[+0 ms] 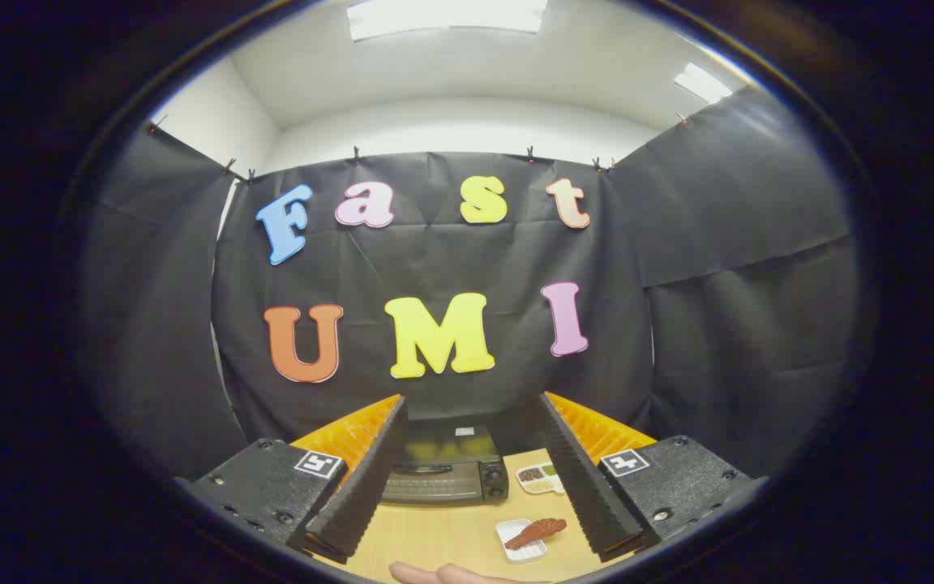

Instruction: Open the toaster oven, put the food inside, and close the toaster oven door.

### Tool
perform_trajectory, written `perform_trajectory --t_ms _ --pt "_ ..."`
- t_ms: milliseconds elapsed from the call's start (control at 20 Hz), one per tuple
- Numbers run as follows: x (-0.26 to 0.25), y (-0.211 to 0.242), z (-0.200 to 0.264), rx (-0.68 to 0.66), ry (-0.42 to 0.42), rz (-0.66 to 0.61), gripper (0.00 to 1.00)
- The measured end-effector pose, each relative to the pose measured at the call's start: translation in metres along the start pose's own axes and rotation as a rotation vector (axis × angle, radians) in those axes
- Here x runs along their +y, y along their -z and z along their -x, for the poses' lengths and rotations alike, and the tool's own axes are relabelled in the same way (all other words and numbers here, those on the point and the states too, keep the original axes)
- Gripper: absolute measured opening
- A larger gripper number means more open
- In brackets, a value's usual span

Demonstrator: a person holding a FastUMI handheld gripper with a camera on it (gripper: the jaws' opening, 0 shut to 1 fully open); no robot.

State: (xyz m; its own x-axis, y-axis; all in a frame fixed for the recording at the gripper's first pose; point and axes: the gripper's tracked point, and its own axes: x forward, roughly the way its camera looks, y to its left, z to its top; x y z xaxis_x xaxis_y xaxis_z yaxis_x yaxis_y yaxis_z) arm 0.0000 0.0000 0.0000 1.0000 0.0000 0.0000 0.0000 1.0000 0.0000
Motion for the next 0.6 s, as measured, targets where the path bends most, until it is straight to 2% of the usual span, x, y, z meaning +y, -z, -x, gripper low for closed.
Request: perform_trajectory --t_ms 300,600 --pt "0.007 -0.015 0.005 -0.040 -0.007 0.038 1.00" --pt "-0.006 -0.014 -0.001 -0.043 0.037 0.046 1.00"
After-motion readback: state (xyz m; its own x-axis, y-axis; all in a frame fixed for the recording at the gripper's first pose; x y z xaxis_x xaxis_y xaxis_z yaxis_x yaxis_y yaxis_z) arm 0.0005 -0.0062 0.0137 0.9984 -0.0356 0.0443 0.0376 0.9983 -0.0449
